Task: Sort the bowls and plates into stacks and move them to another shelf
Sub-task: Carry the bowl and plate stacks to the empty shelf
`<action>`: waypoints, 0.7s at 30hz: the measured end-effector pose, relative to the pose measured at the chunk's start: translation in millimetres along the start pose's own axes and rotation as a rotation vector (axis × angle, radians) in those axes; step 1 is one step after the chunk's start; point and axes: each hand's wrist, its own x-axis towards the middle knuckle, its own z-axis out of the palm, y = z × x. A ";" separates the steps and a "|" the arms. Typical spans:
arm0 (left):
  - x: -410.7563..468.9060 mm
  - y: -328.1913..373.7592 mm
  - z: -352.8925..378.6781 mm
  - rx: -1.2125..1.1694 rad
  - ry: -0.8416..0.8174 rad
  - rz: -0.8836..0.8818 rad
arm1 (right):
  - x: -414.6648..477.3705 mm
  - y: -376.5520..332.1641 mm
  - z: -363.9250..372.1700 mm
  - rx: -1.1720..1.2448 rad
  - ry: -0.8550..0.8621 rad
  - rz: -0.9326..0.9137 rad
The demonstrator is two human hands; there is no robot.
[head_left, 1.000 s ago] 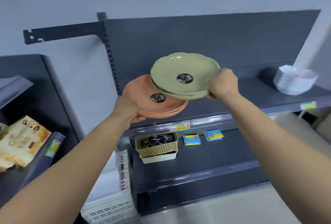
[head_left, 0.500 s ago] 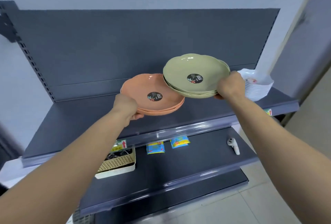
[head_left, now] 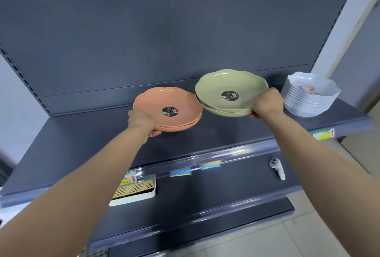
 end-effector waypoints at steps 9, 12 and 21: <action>46.8 -23.2 13.0 -0.075 0.060 -0.087 | 29.2 12.1 44.3 0.018 -0.059 0.103; 49.3 -25.3 19.9 -0.115 0.096 -0.107 | 43.5 19.1 55.6 0.010 -0.094 0.131; 55.6 -34.7 44.8 -0.236 0.159 -0.163 | 79.2 29.5 73.2 -0.007 -0.206 0.179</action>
